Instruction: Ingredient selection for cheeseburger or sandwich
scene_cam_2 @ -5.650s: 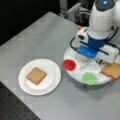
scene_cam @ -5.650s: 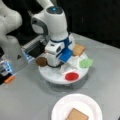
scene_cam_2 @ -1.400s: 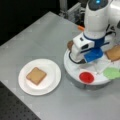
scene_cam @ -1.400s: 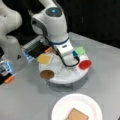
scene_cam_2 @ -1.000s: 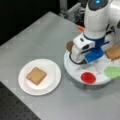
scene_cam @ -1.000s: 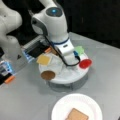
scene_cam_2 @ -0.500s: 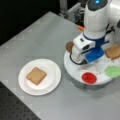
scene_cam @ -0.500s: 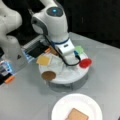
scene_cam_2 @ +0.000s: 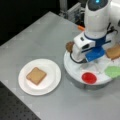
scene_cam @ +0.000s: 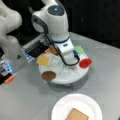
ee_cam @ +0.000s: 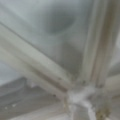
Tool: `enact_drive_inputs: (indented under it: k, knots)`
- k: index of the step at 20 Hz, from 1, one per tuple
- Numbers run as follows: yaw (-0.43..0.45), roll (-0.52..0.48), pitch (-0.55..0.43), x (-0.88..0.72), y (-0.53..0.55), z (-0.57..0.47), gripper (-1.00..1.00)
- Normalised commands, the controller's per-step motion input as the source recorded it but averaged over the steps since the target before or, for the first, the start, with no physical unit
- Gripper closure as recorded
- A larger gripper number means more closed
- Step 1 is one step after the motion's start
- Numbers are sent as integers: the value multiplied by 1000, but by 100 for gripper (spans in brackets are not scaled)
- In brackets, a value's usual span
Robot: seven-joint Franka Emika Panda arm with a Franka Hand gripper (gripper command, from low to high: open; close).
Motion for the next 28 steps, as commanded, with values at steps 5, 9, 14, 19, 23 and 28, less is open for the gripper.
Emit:
enact_drive_inputs:
  k: [5,9,14,19,23,28]
  knots:
    - [-228,21,81,-40,174,150,-100]
    - [-271,-50,76,-65,128,234,-100]
    - [-251,-107,112,-98,4,375,-100]
    - [-171,-42,175,2,-127,379,-100]
    - [-195,40,226,141,-176,294,-100]
    - [-321,179,367,206,-187,378,-100]
